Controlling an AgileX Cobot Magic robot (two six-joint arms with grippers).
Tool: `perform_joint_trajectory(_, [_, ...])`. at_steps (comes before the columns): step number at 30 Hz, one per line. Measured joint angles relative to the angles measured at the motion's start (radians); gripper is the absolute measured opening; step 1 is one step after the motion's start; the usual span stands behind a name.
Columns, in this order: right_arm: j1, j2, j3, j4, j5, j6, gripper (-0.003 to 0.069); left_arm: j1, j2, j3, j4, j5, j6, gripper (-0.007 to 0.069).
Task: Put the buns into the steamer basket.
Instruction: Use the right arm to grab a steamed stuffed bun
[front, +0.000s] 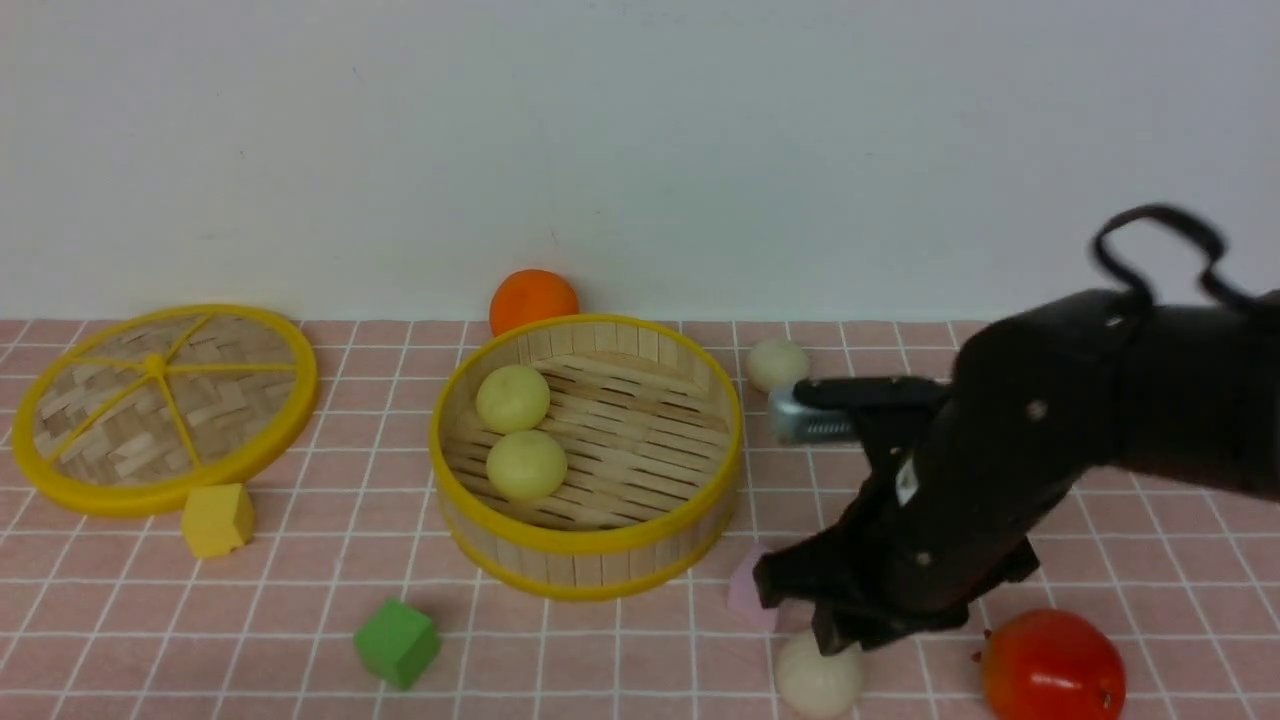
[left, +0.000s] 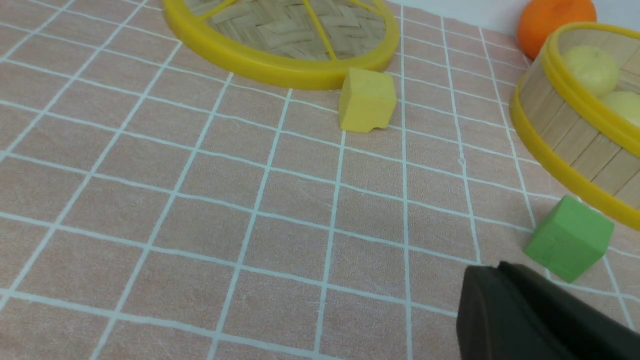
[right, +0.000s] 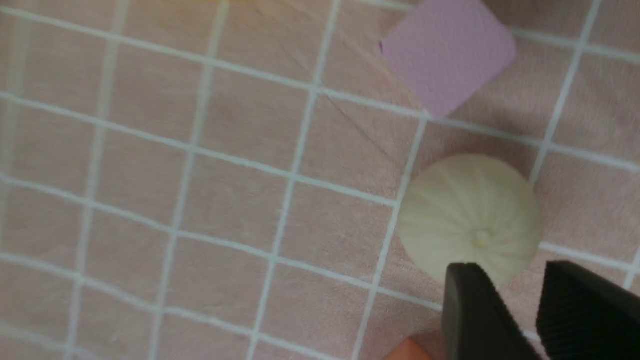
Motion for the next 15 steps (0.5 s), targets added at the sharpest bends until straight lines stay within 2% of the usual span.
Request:
perform_joint_trajectory(3, [0.004,0.034,-0.001,-0.046,-0.008,0.07,0.0242,0.0,0.0,0.0,0.0,0.0,0.0,0.0055])
perform_joint_trajectory(15, [0.004,0.077,-0.005,-0.03,-0.068,0.084,0.0242,0.0,0.0,0.0,0.0,0.0,0.0,0.0066])
